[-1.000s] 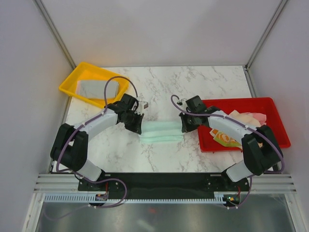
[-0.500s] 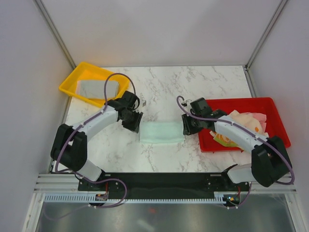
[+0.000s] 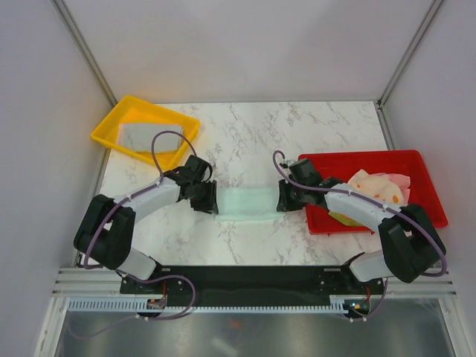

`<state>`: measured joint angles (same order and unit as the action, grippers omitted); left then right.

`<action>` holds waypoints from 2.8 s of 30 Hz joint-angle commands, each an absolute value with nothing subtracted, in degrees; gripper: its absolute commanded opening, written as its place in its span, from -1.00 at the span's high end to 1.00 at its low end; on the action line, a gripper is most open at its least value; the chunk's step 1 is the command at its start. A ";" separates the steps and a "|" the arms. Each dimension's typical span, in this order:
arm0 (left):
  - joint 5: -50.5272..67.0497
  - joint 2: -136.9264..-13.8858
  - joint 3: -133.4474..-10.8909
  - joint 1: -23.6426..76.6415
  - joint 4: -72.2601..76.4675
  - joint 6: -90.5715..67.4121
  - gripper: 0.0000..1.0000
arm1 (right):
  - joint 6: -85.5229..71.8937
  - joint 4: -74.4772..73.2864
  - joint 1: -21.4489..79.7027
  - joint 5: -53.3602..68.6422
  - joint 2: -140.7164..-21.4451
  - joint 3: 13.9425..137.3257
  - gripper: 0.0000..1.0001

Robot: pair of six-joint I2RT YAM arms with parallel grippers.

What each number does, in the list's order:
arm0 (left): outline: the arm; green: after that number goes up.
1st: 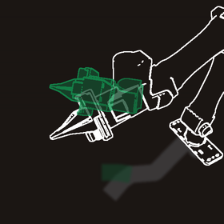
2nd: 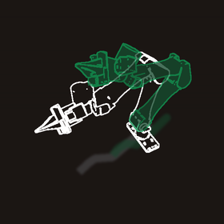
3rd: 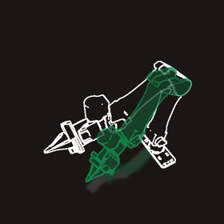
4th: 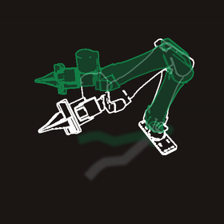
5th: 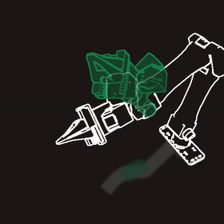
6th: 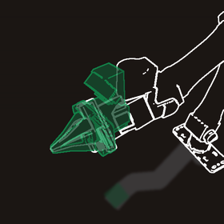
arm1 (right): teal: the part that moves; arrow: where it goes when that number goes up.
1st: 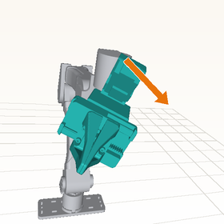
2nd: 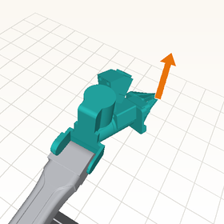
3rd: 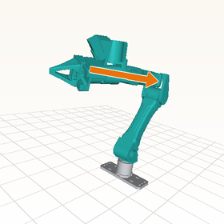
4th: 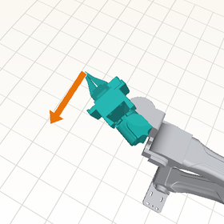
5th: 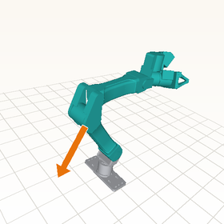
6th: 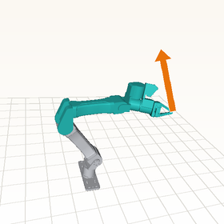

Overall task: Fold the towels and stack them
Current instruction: Fold the towel, then neatly place the folded towel into the bin

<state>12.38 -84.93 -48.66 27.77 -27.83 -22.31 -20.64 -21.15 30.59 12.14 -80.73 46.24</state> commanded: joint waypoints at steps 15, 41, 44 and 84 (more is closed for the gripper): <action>18.79 -77.17 -48.45 27.25 -15.78 -31.28 0.21 | -33.49 -13.98 37.88 2.29 -79.28 44.21 0.50; 11.34 -85.78 -47.11 25.93 -19.96 -28.21 -0.24 | -29.89 -19.51 39.20 -0.09 -70.76 51.32 0.16; 11.86 -87.27 -46.59 25.93 -17.58 -30.05 -0.24 | -28.66 -19.86 39.11 -0.09 -68.56 51.68 0.07; -16.34 -103.53 -84.80 17.76 -46.05 -5.54 0.95 | -24.35 -21.97 39.11 -2.02 -59.50 50.27 -0.57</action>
<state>-9.54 -99.83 -80.79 20.47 -42.72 -12.73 -25.93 -21.91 38.89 -0.47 -60.60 49.87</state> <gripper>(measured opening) 0.045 0.736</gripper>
